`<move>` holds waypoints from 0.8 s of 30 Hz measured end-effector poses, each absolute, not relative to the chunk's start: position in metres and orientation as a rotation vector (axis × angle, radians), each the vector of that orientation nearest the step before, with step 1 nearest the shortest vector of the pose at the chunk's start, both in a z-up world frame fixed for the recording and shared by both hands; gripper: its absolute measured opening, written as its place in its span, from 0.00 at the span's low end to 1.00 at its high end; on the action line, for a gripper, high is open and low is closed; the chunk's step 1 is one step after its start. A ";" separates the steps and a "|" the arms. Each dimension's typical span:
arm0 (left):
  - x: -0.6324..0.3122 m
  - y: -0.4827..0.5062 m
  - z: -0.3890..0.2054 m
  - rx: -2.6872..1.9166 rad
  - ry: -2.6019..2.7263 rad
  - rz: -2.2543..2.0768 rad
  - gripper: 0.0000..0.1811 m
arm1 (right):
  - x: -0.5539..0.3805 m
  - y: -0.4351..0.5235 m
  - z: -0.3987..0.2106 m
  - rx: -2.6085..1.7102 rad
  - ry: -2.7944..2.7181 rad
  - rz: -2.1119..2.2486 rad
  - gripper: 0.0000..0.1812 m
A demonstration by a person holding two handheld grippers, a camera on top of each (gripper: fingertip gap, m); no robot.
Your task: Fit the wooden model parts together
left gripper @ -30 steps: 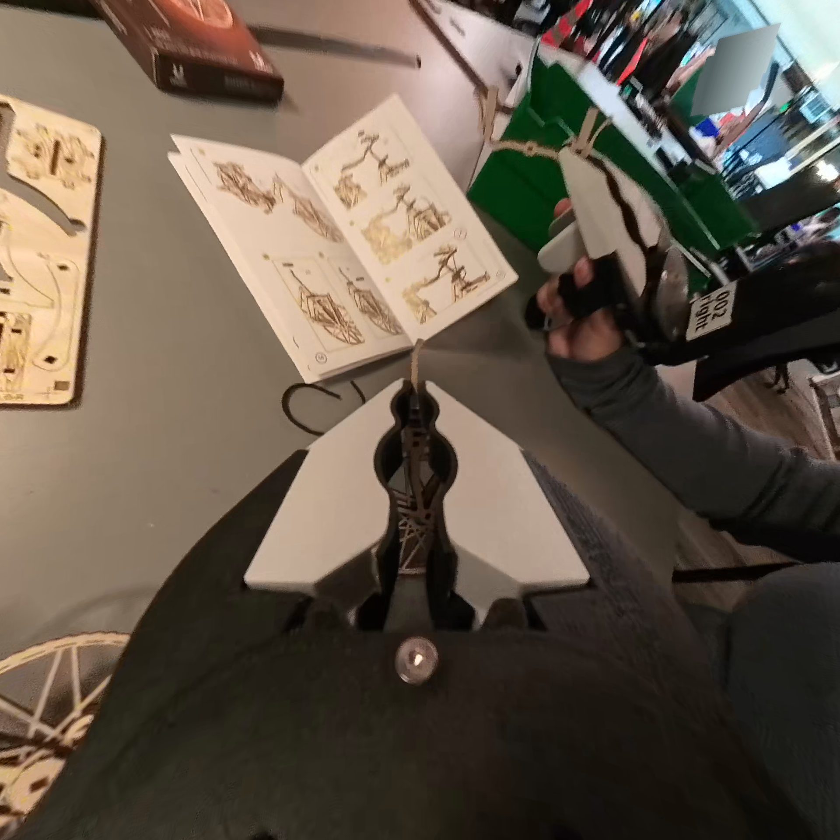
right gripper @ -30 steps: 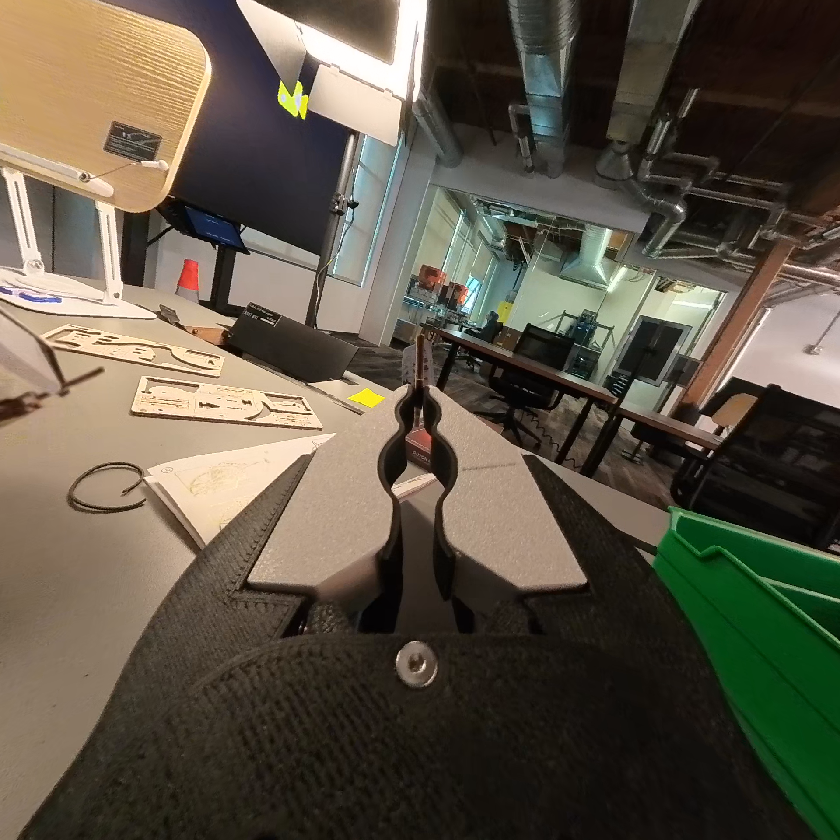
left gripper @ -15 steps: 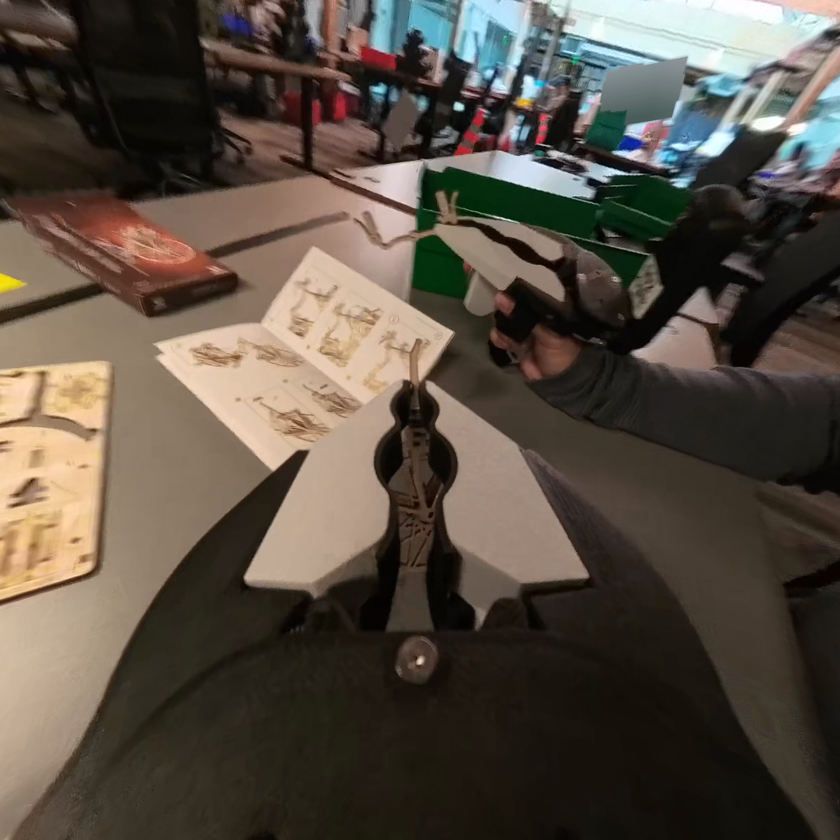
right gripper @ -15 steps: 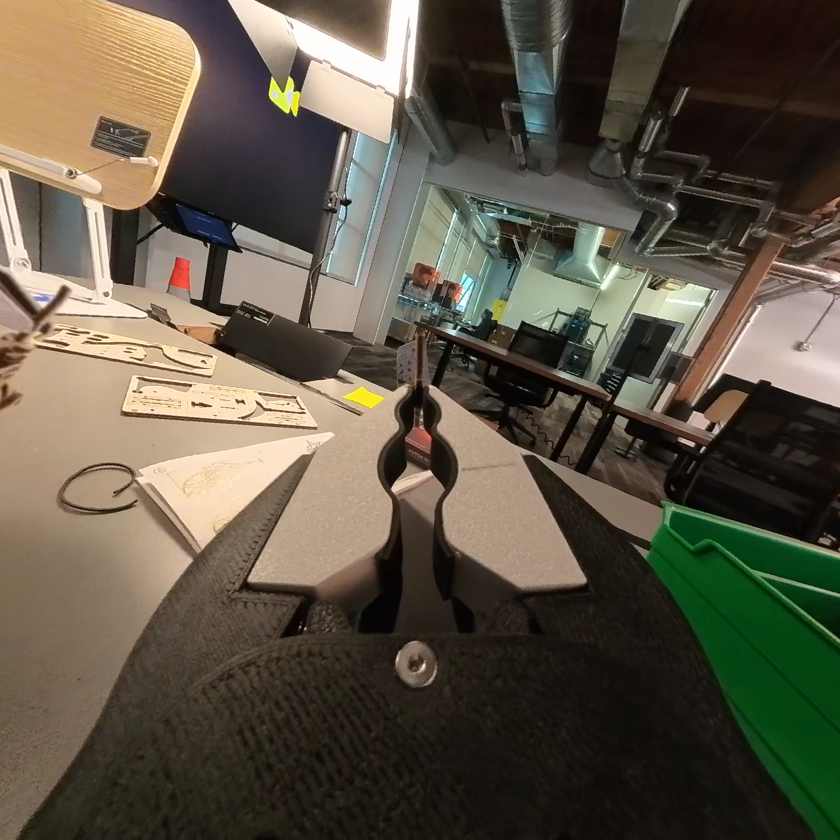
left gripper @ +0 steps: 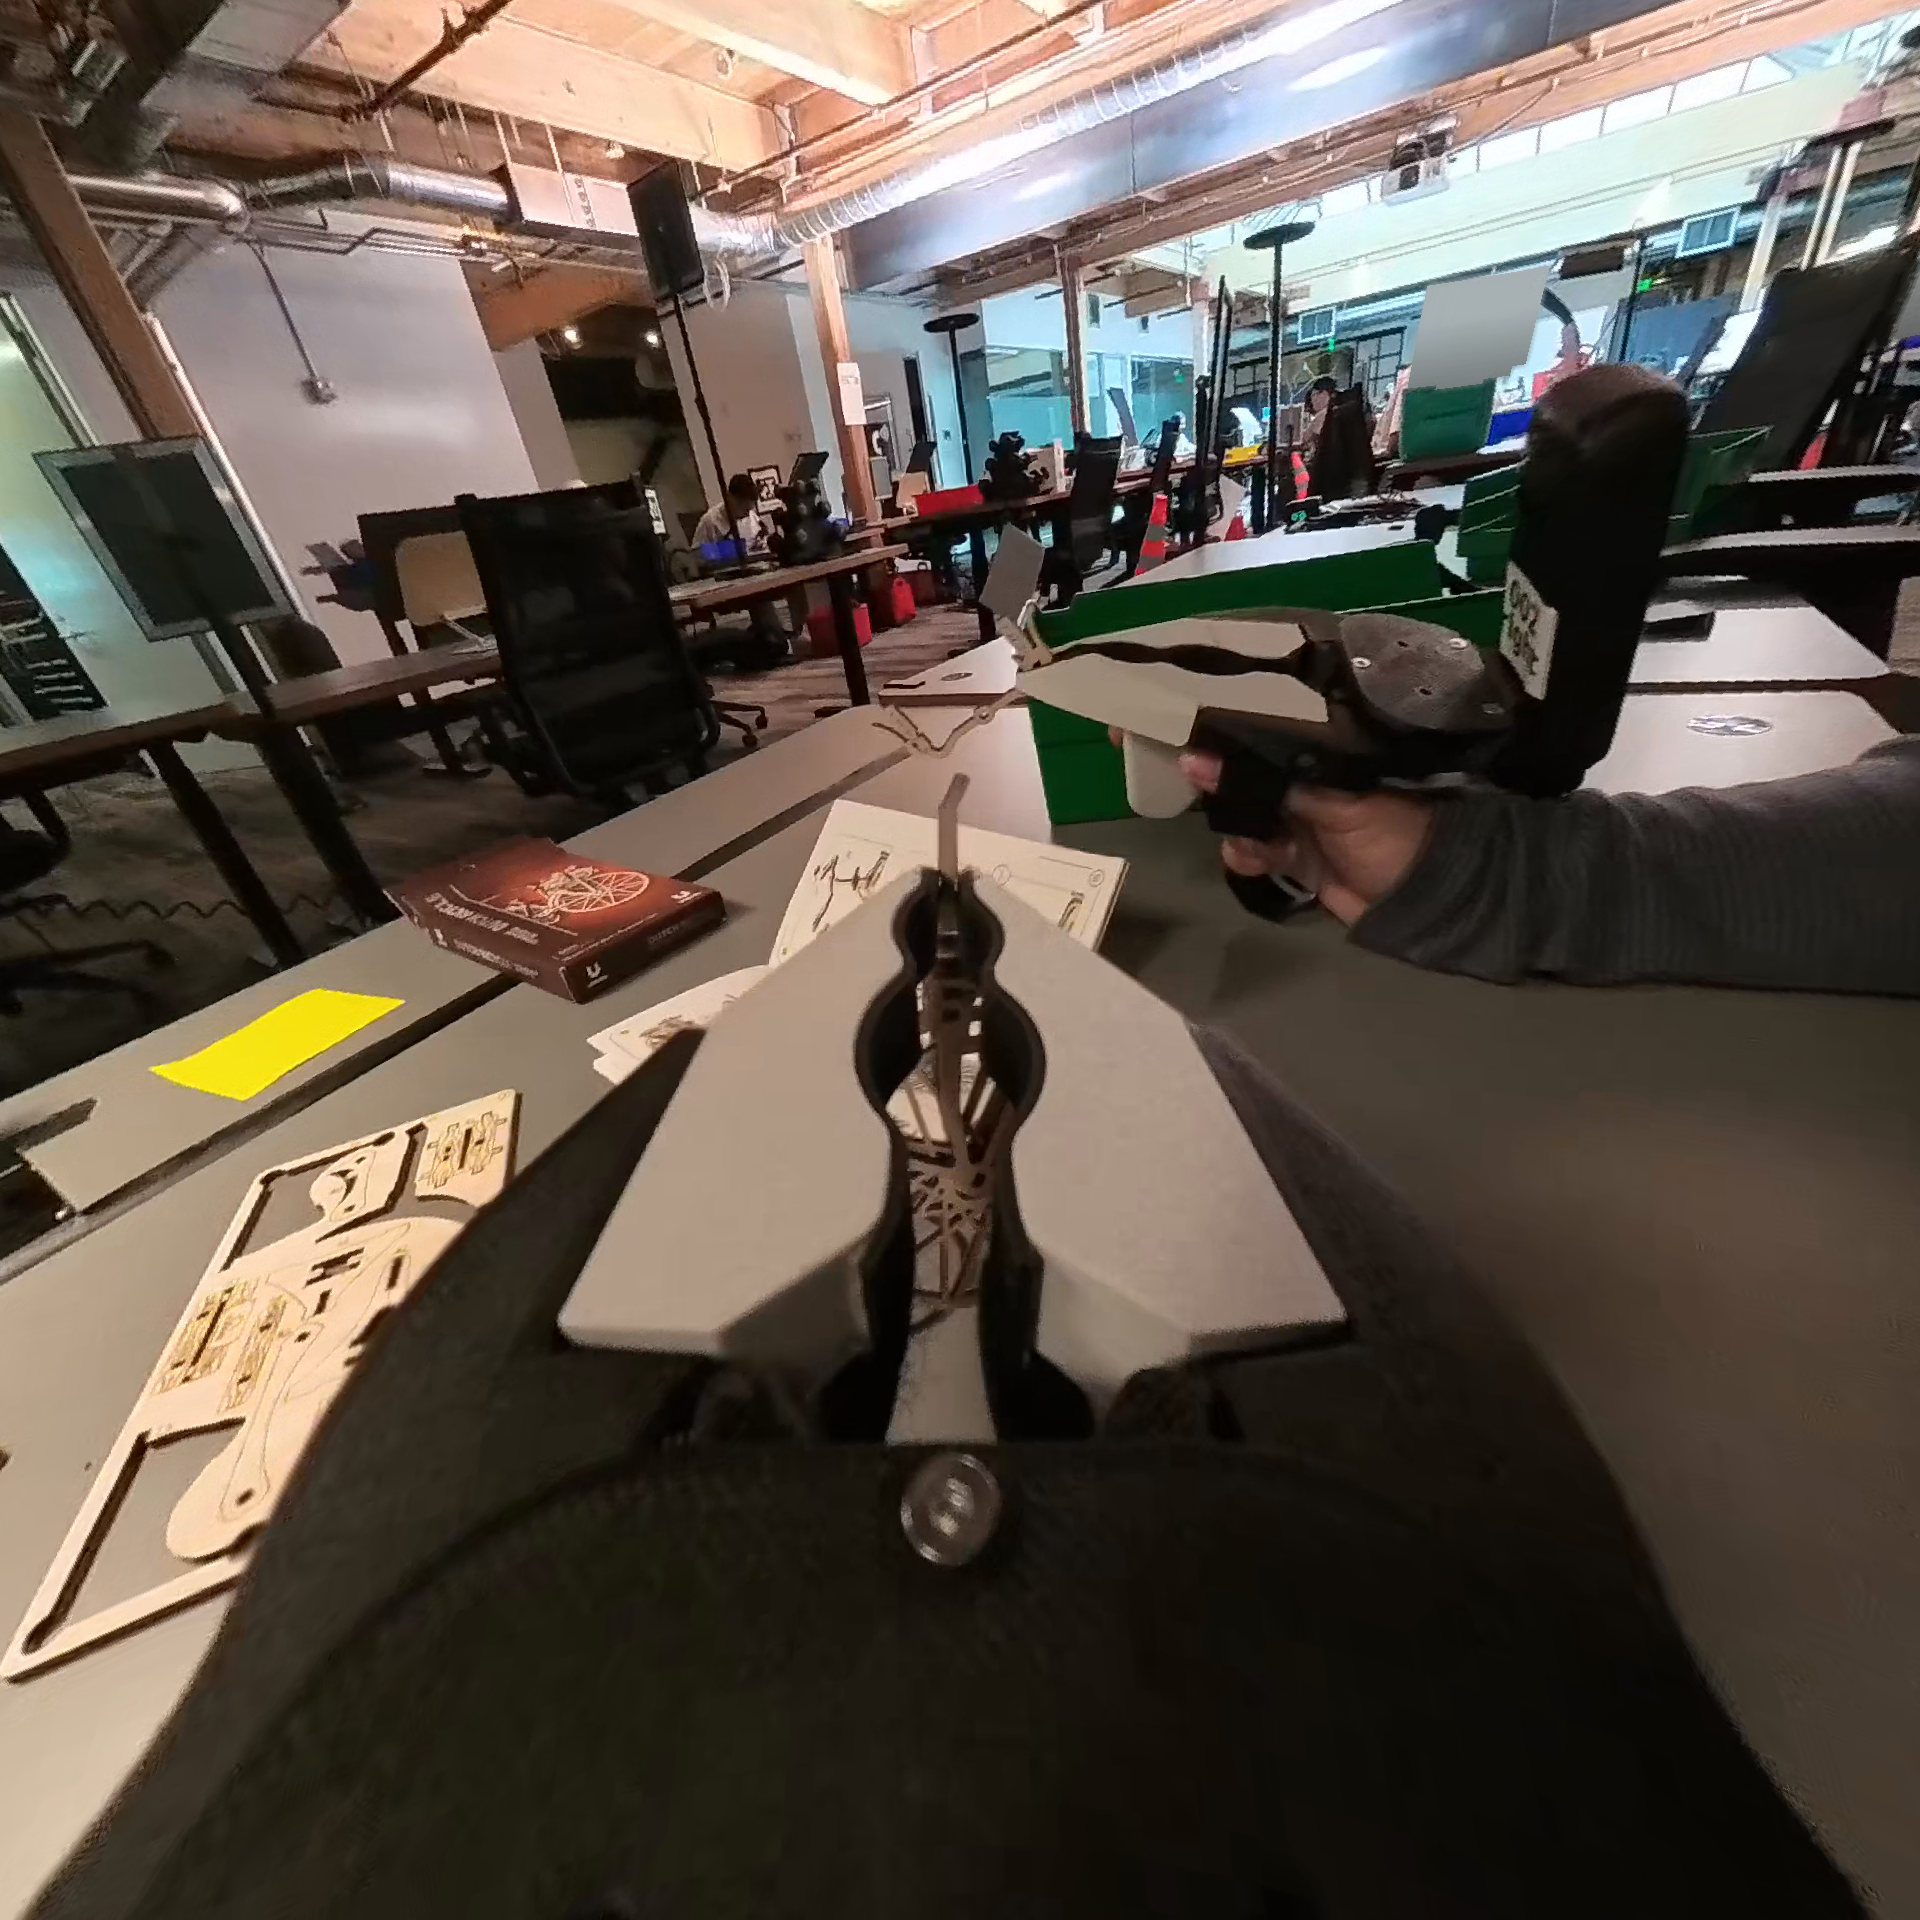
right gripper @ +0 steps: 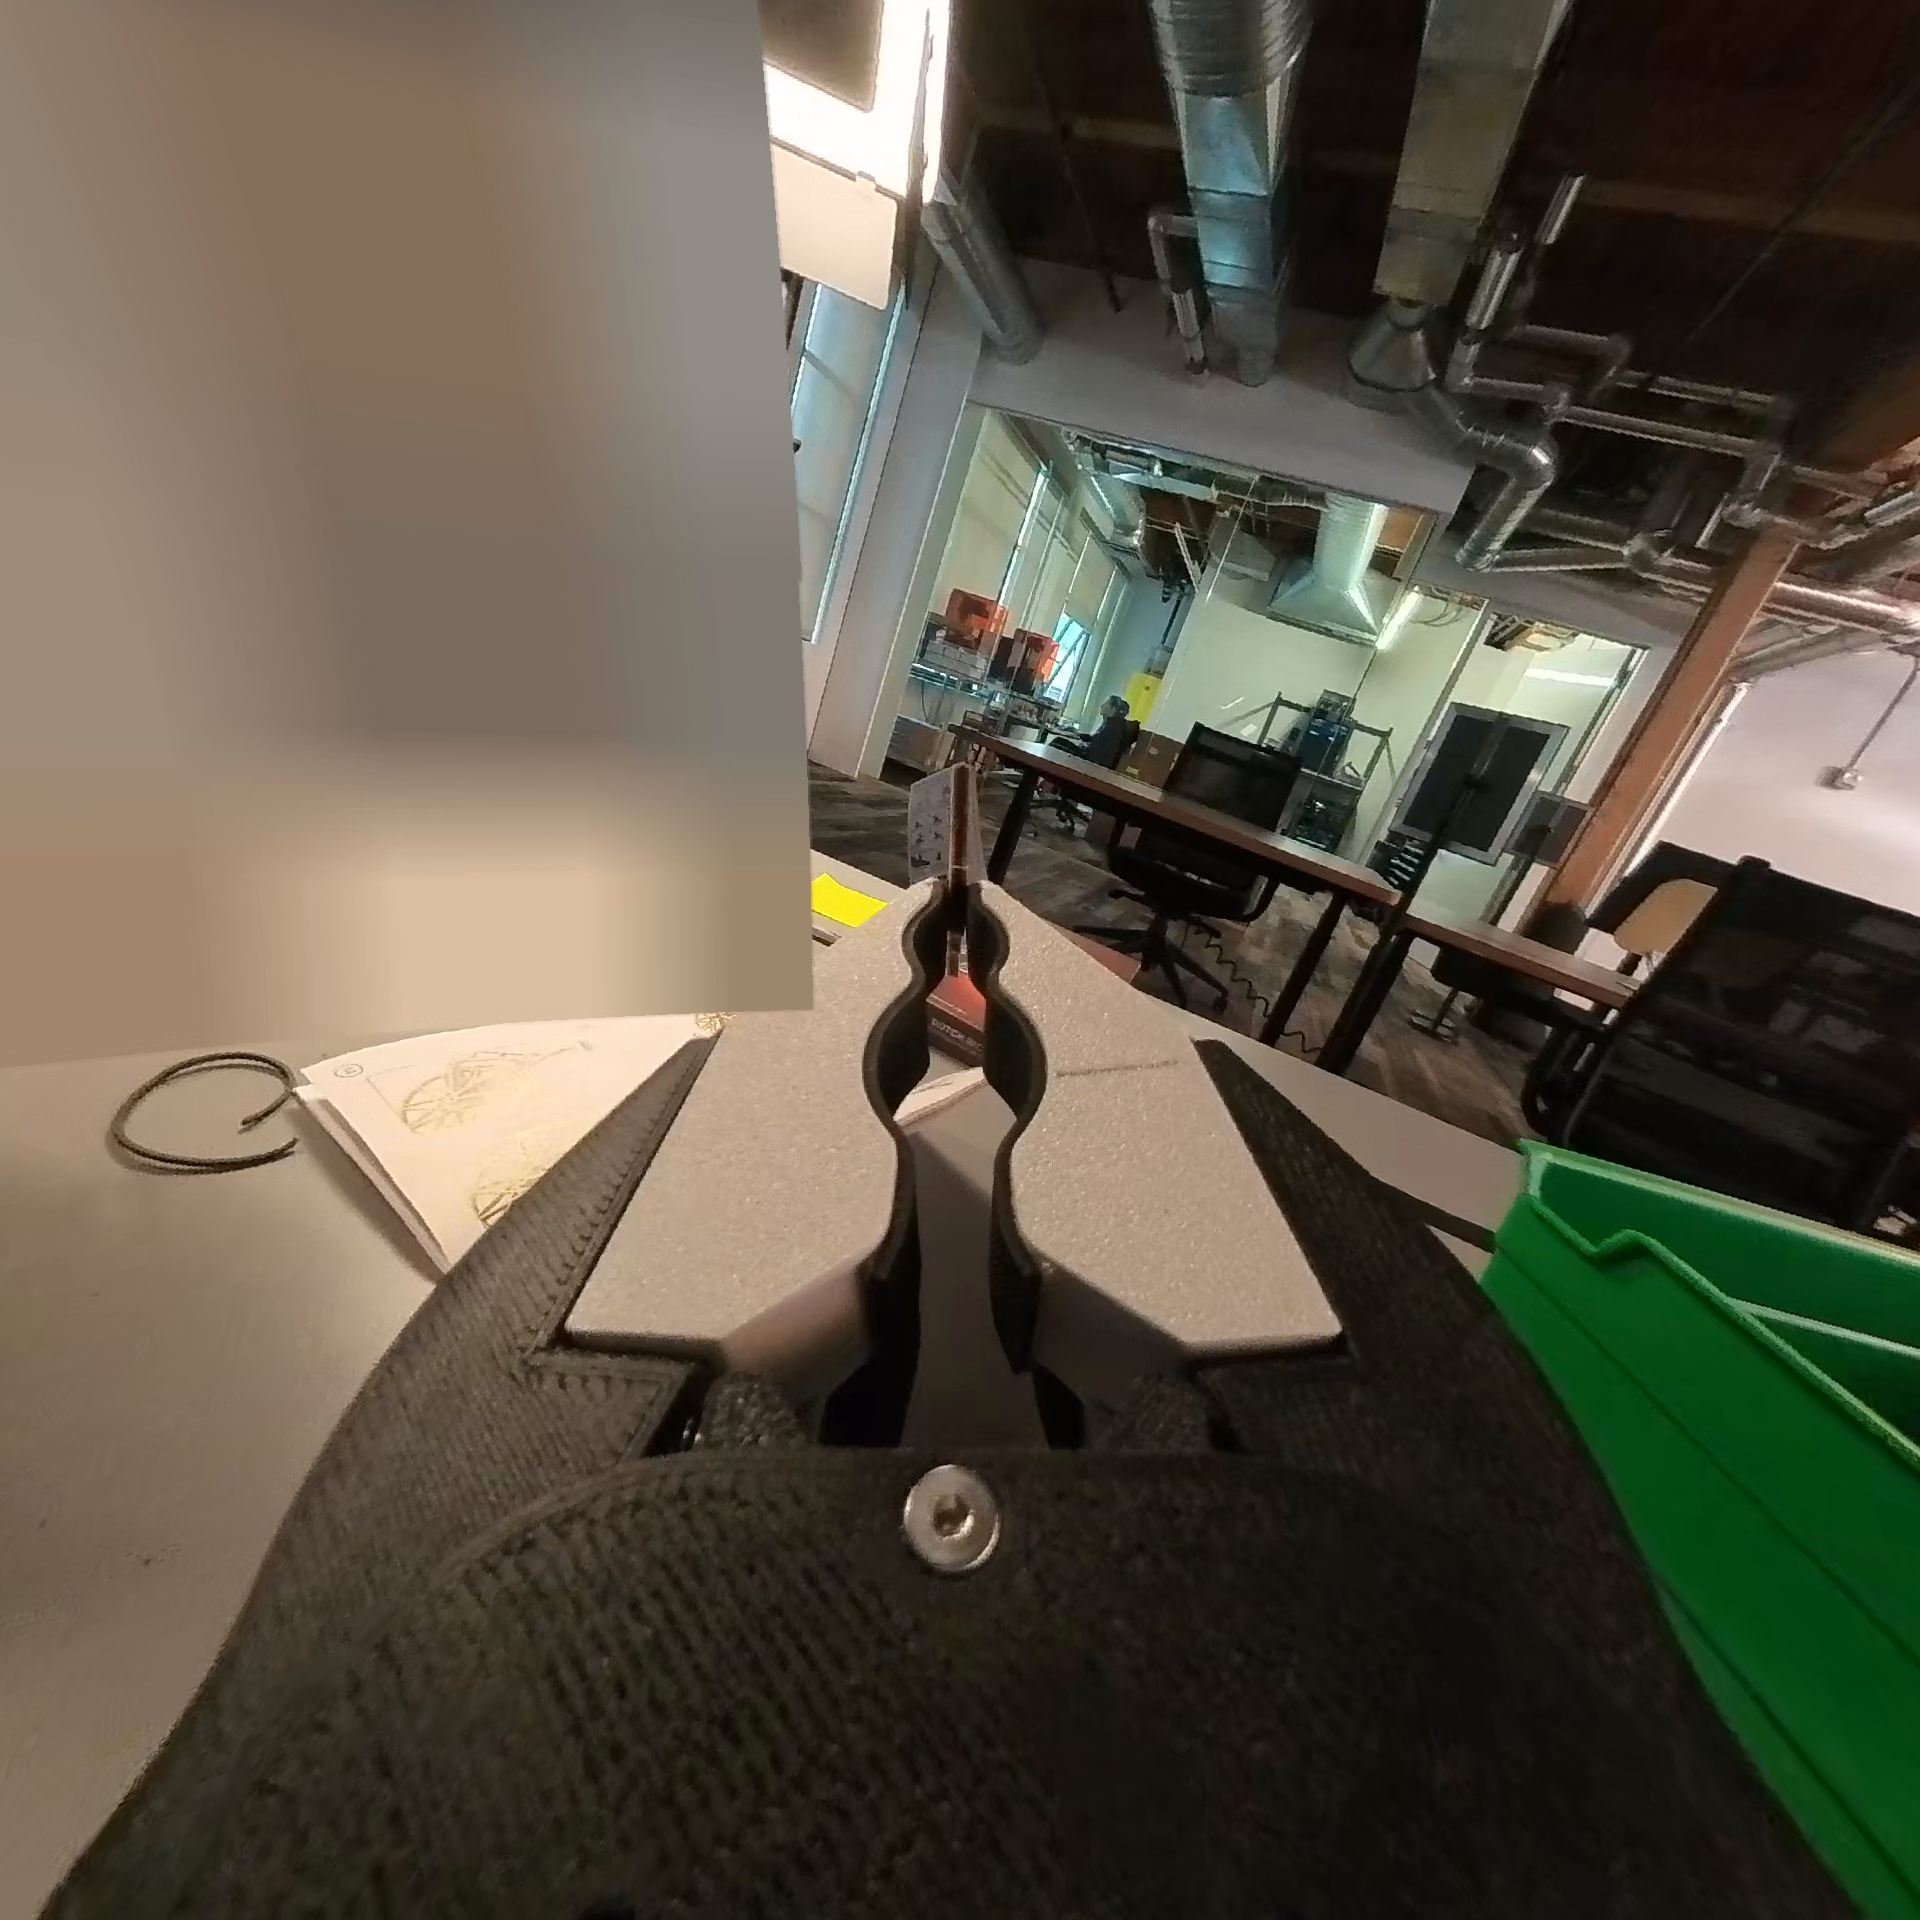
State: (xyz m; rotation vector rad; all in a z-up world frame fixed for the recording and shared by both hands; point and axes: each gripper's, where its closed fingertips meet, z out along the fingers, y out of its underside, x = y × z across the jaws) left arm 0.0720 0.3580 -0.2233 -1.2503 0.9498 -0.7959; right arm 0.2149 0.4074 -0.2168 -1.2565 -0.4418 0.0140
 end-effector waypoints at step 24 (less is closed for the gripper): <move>0.085 0.346 -0.238 -1.223 1.072 -0.808 0.01 | 0.214 0.410 -0.218 -1.267 -0.443 0.031 0.00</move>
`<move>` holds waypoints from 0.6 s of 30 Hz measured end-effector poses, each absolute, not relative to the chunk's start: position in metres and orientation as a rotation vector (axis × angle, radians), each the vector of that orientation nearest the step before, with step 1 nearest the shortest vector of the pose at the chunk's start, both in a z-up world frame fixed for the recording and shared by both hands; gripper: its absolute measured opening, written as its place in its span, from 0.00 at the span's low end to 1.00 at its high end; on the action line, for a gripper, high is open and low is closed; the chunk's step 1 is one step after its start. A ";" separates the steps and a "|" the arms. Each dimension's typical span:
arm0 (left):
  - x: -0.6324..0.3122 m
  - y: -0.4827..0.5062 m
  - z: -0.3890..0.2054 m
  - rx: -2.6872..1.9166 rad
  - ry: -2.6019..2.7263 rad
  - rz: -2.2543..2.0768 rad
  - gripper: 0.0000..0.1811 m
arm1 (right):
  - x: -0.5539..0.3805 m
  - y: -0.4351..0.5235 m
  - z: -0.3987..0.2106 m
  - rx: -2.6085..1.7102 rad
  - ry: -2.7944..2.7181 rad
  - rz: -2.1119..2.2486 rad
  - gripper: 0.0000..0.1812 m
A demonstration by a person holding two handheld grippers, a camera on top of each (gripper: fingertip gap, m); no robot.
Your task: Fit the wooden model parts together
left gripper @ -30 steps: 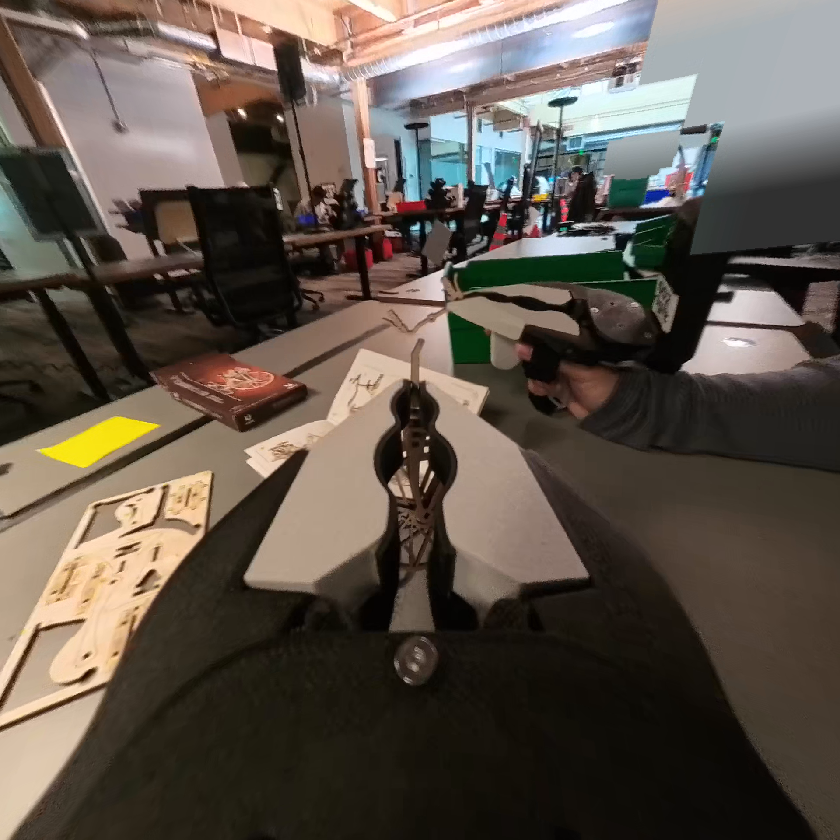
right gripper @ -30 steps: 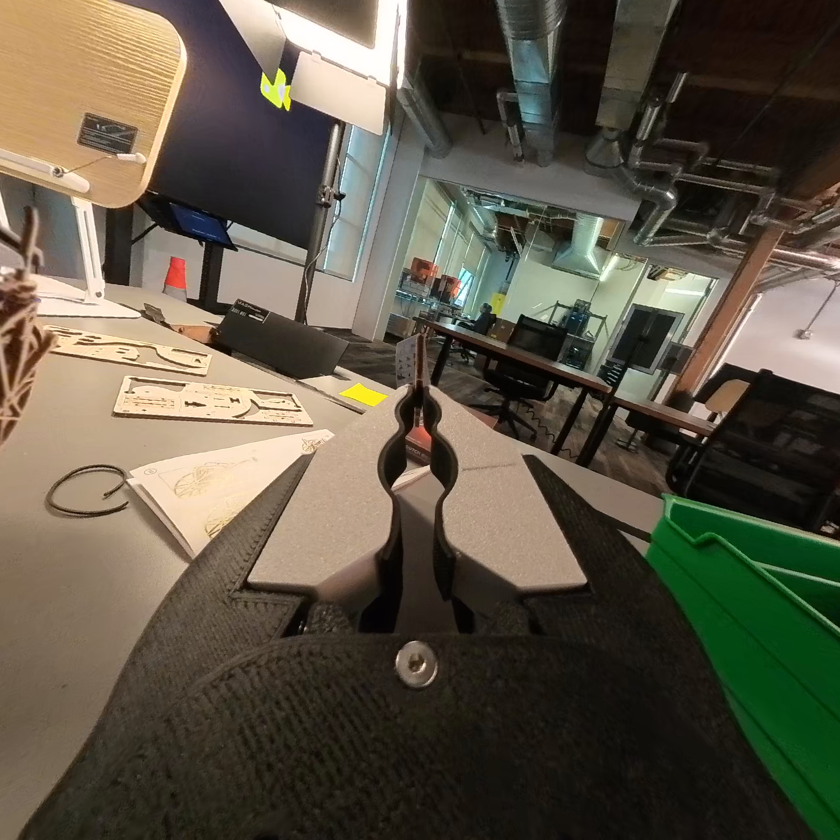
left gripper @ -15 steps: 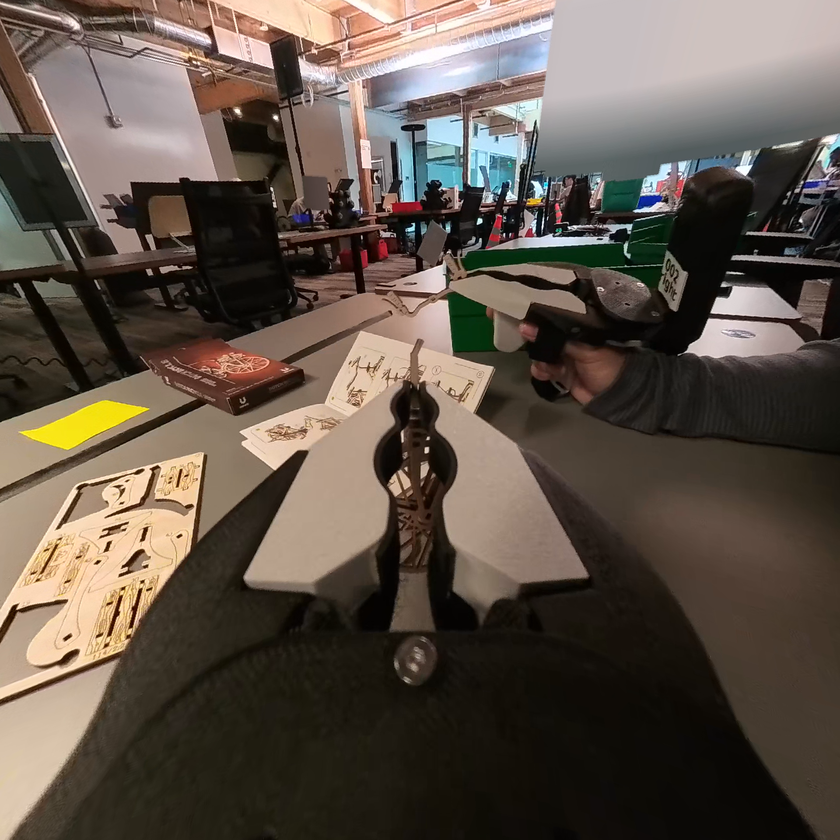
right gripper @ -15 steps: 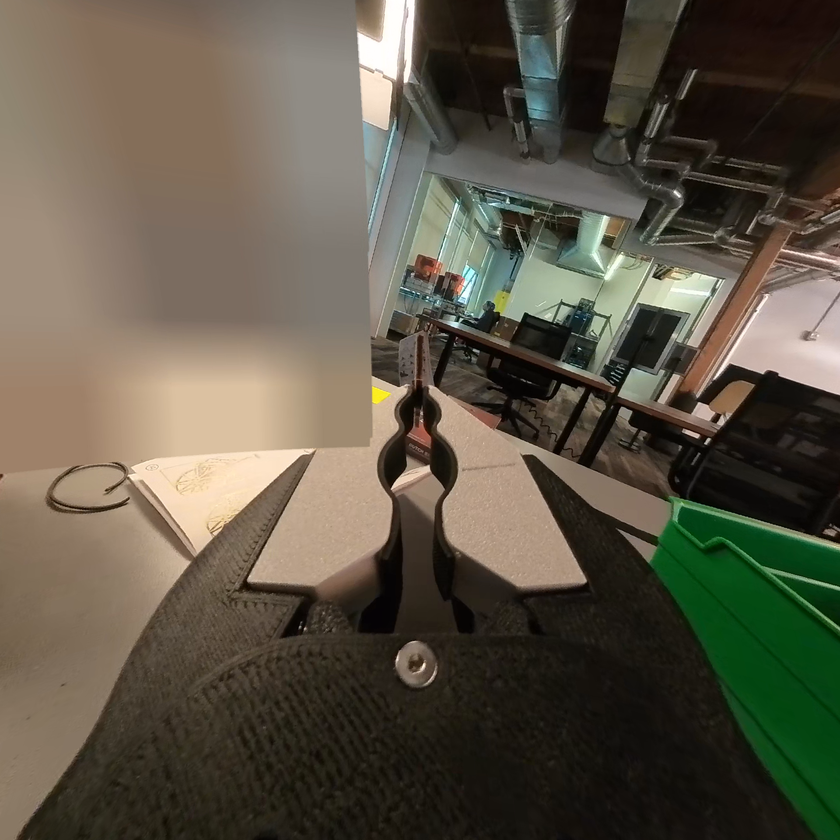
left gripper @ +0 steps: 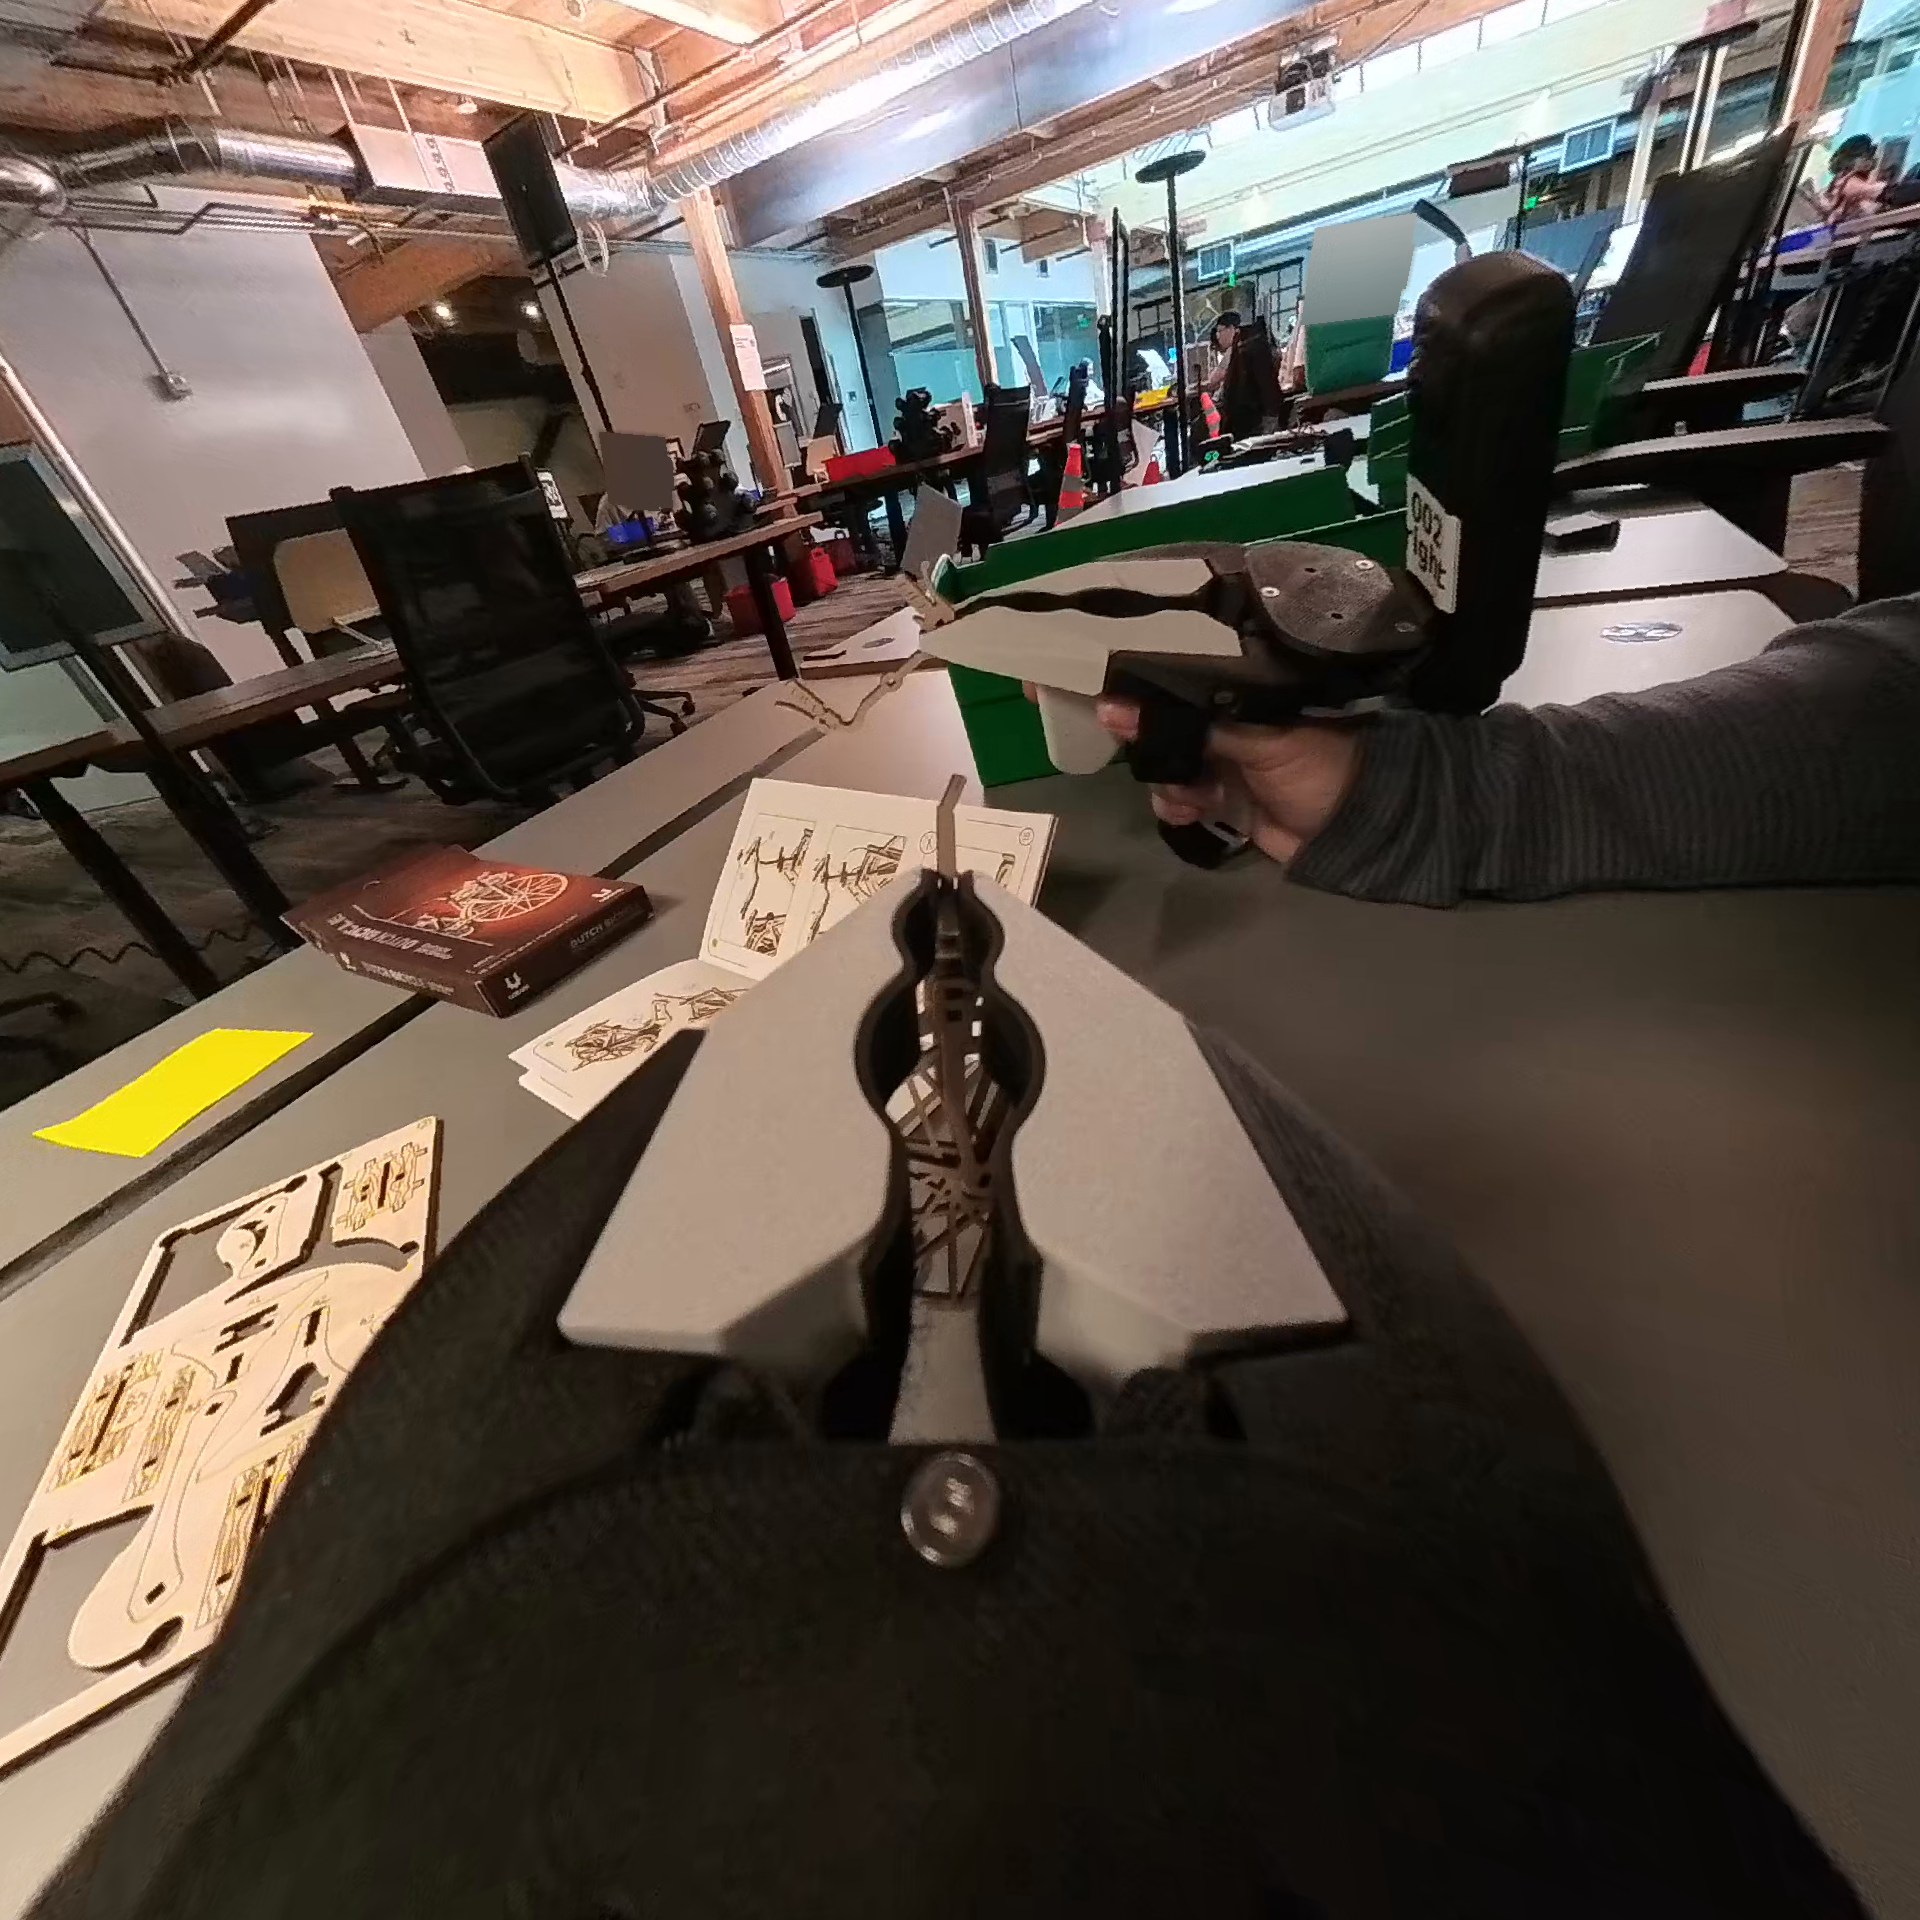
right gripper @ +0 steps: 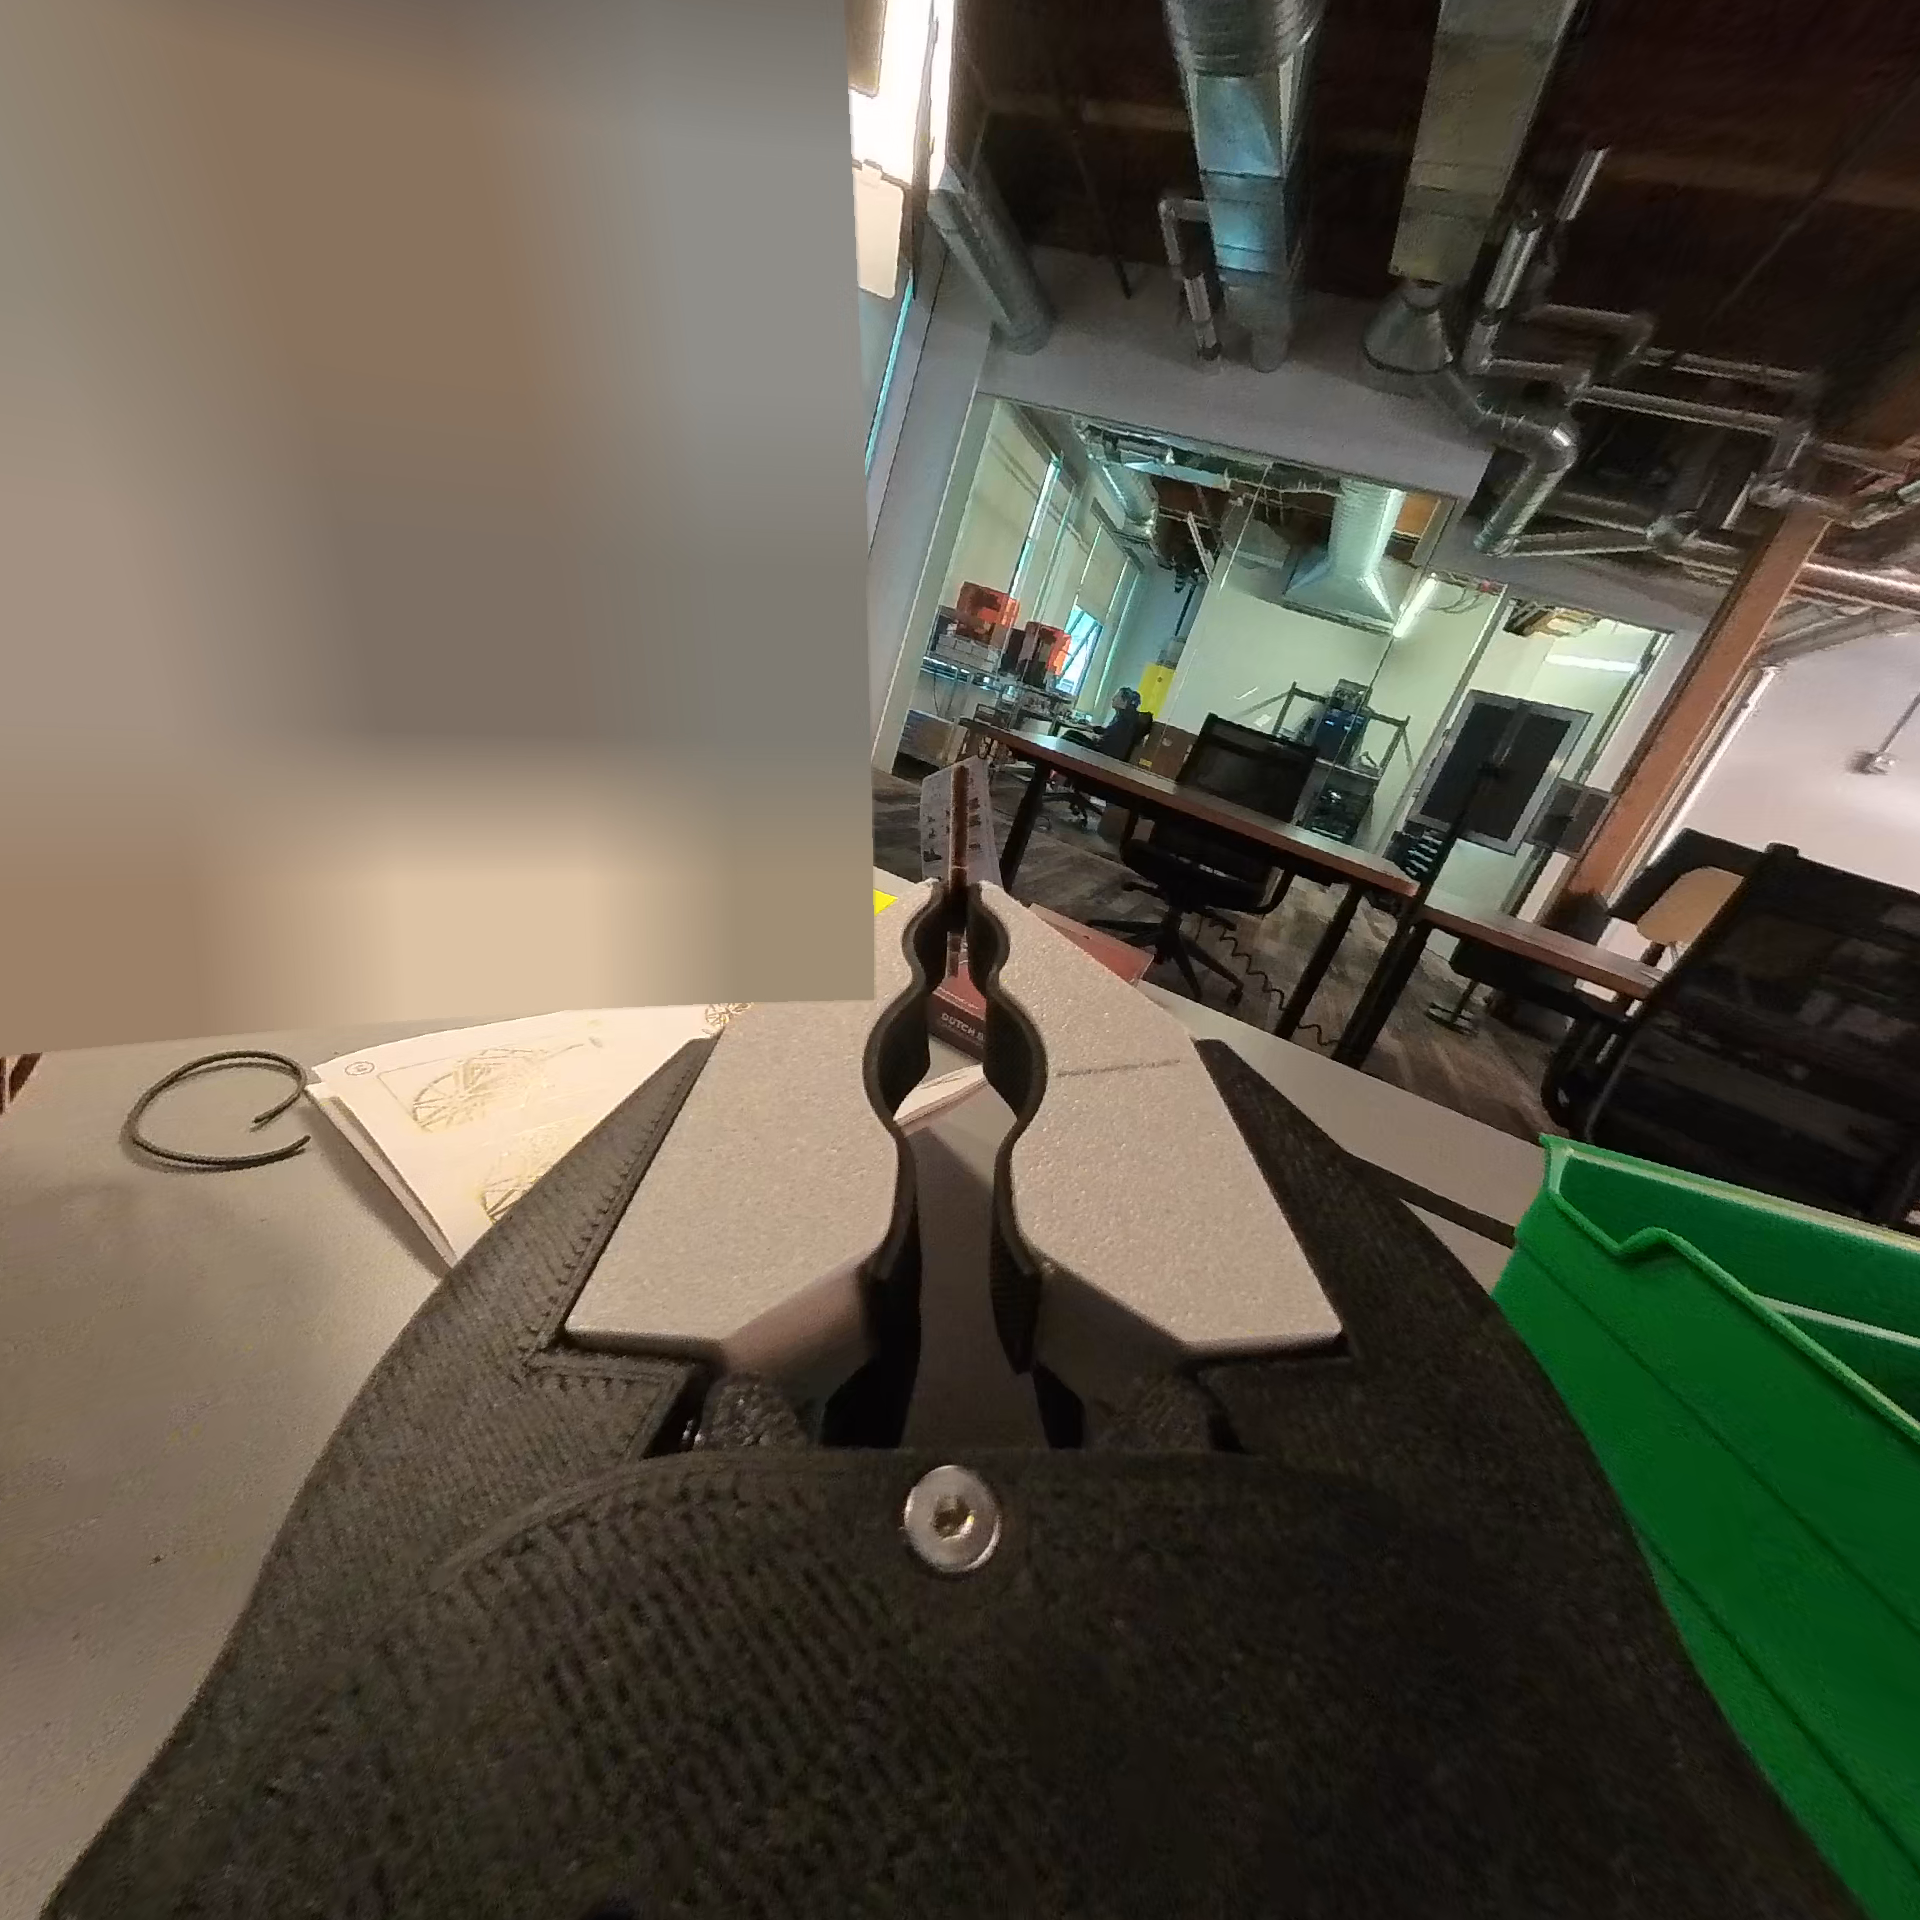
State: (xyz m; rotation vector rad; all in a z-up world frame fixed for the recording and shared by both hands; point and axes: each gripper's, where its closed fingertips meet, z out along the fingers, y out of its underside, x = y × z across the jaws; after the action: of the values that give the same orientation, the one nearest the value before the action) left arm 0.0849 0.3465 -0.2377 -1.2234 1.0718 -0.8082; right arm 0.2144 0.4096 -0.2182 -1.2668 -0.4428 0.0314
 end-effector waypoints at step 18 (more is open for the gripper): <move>0.087 0.348 -0.242 -1.243 1.086 -0.797 0.01 | 0.213 0.410 -0.218 -1.267 -0.454 0.031 0.00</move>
State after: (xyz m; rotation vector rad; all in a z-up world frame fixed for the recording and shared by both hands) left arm 0.0867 0.3484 -0.2420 -1.2430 1.0863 -0.7966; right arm 0.2128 0.4100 -0.2184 -1.2671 -0.4536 0.0313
